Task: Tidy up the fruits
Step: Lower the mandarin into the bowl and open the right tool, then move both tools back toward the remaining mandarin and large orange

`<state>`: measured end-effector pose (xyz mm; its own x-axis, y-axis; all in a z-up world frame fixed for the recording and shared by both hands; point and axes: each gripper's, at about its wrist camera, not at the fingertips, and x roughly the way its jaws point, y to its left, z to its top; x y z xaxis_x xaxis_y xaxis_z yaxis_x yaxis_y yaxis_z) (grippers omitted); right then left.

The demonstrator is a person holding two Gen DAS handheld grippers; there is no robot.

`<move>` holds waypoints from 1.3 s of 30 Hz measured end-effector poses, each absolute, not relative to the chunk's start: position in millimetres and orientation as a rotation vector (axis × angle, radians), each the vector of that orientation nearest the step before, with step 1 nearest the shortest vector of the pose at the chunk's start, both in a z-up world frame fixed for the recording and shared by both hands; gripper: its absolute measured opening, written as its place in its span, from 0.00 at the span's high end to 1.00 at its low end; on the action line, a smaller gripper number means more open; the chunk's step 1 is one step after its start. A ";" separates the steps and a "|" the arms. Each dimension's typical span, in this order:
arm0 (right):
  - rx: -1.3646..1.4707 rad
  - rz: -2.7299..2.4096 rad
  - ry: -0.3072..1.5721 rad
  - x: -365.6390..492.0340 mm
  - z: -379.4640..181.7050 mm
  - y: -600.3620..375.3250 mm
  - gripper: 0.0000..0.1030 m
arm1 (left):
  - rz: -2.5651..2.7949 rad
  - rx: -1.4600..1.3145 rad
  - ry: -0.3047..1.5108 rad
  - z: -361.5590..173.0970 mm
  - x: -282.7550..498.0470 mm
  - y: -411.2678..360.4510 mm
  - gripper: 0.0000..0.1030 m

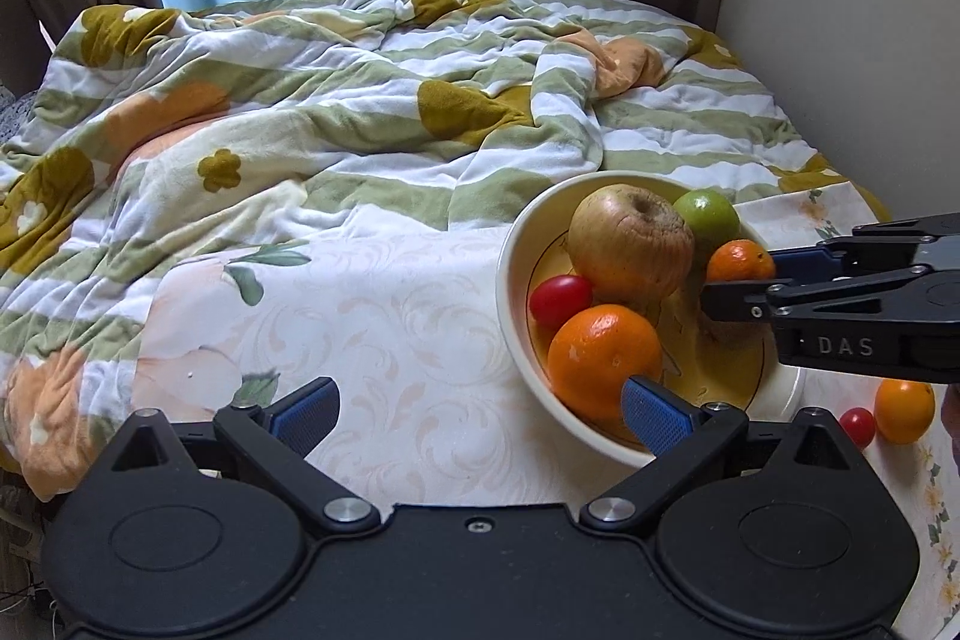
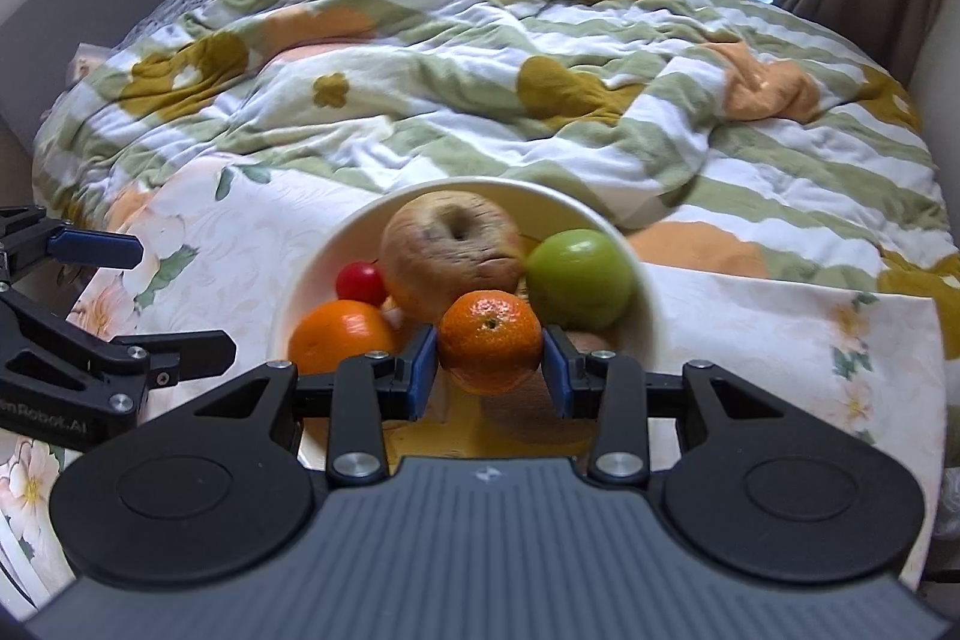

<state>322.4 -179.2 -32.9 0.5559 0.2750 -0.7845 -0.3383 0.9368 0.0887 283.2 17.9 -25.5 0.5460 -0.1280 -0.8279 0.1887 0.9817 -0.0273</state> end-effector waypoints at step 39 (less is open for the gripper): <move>-0.013 0.269 0.767 199.0 26.1 -221.2 0.00 | -0.094 0.017 0.790 35.6 149.6 3.5 0.01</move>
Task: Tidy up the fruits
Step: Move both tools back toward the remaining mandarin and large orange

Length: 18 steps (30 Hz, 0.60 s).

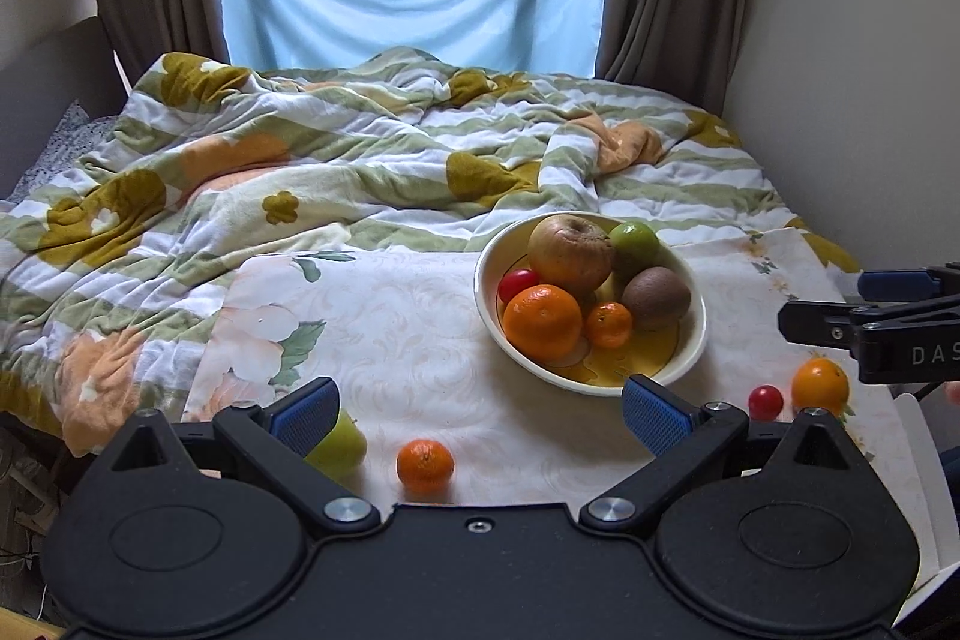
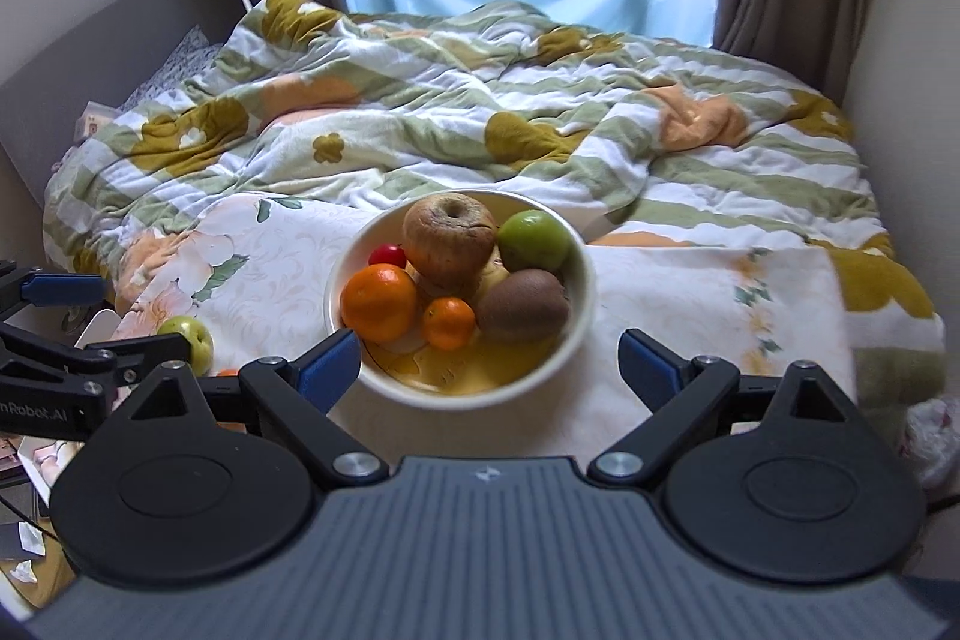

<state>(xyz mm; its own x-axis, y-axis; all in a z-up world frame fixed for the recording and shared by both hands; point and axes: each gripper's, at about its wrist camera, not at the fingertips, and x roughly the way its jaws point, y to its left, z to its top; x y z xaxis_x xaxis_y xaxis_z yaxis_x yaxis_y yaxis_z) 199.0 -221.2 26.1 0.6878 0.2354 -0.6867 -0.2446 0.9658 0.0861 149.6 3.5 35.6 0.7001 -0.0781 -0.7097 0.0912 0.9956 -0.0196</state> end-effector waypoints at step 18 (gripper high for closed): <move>-0.049 0.172 0.741 121.2 9.3 -299.9 0.00 | 0.032 -0.007 0.741 10.2 94.4 -15.8 0.01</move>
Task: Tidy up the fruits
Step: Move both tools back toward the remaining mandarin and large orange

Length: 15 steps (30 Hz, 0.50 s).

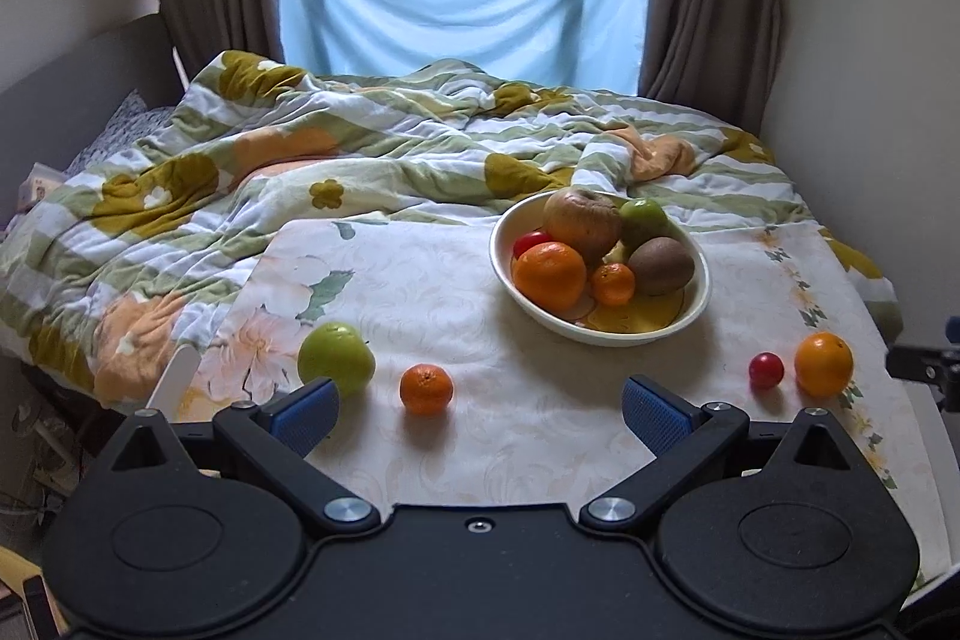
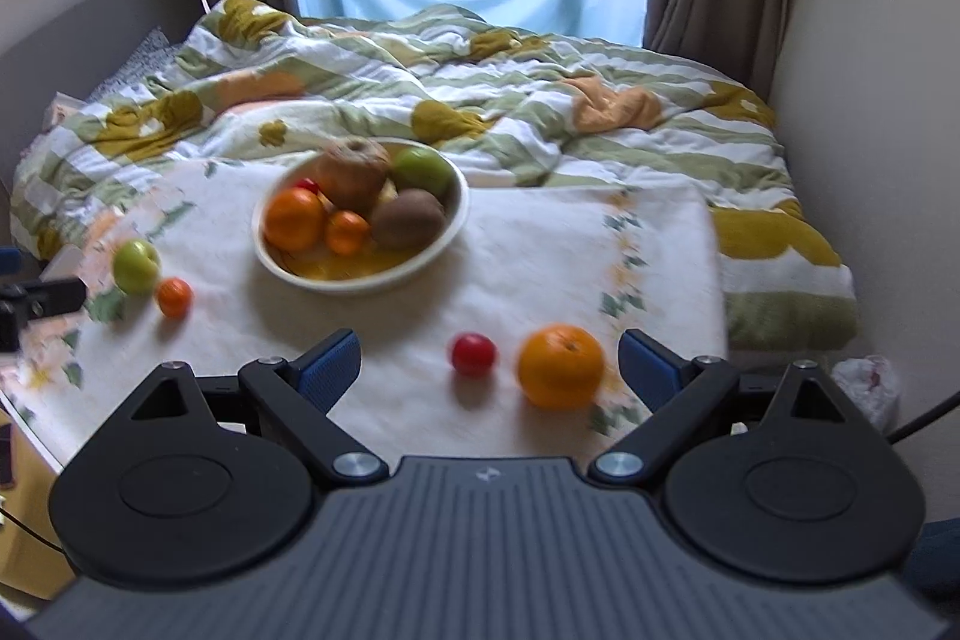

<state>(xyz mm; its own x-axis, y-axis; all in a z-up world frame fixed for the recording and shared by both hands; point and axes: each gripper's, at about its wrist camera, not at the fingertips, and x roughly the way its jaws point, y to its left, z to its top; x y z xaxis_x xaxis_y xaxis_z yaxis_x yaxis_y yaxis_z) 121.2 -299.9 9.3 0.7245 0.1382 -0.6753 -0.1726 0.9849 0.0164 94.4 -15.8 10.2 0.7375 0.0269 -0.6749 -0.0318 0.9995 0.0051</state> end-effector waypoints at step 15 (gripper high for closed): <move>-0.018 0.123 0.825 150.8 -60.2 -333.6 0.00 | 0.121 -0.042 0.807 -52.9 141.2 -6.8 0.02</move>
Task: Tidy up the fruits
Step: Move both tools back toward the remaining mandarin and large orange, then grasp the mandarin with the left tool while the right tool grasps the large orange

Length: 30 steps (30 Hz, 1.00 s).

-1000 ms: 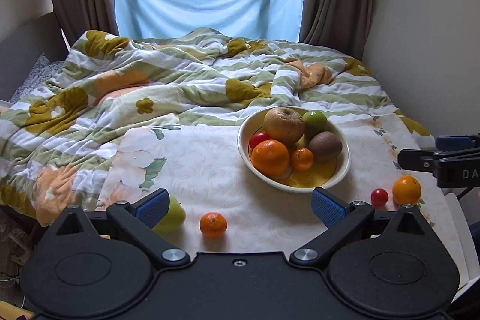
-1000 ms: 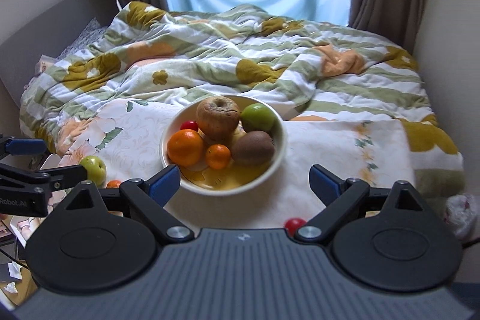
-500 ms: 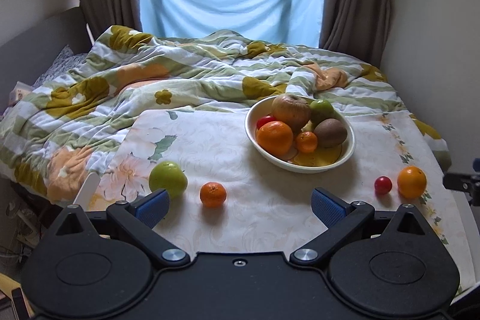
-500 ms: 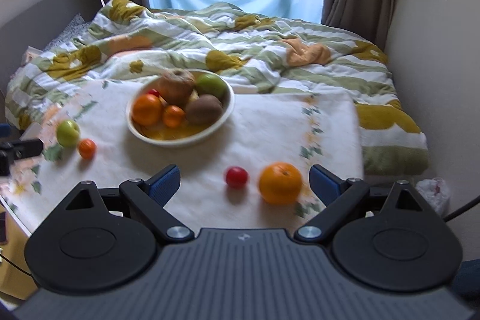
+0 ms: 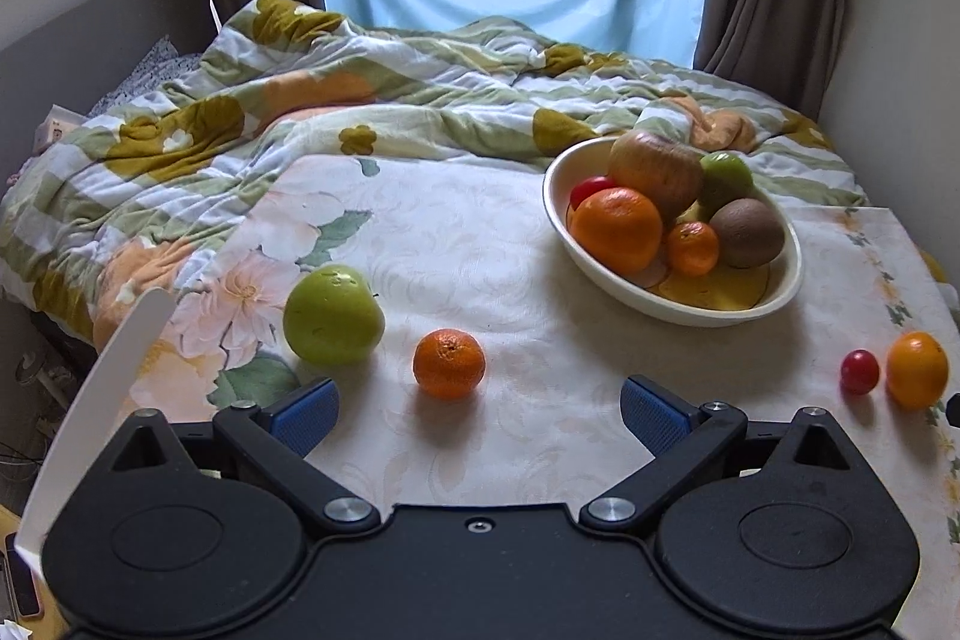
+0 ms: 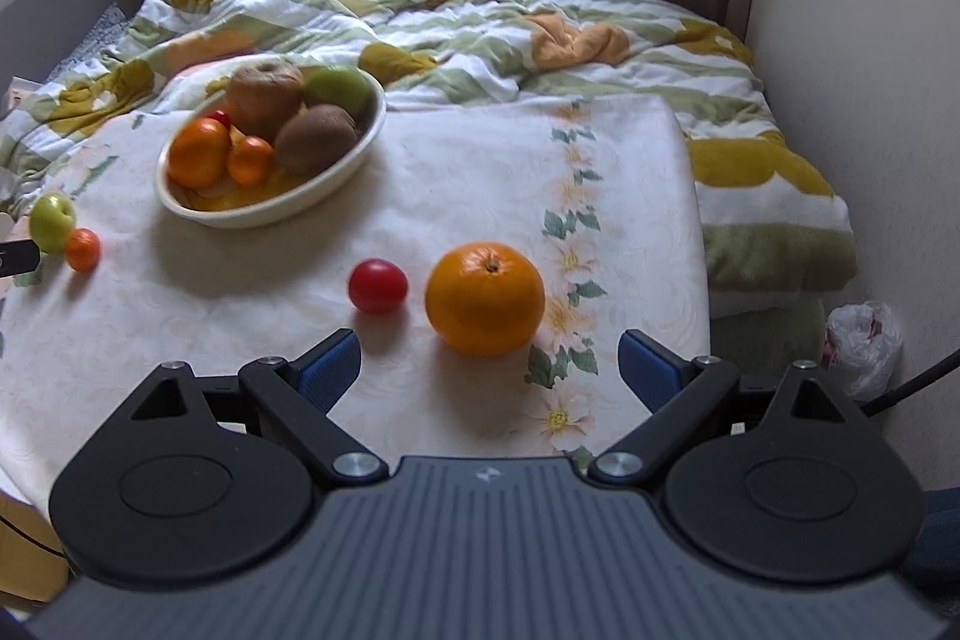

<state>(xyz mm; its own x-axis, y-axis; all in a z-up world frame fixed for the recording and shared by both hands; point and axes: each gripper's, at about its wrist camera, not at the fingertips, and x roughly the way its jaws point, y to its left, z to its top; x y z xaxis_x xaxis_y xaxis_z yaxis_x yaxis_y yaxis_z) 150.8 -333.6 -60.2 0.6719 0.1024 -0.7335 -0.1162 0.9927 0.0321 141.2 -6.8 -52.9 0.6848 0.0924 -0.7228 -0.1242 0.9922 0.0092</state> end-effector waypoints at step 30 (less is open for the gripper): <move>-0.050 0.169 0.868 200.4 -103.8 -326.5 0.15 | 0.148 -0.045 0.898 -91.5 184.4 7.5 0.61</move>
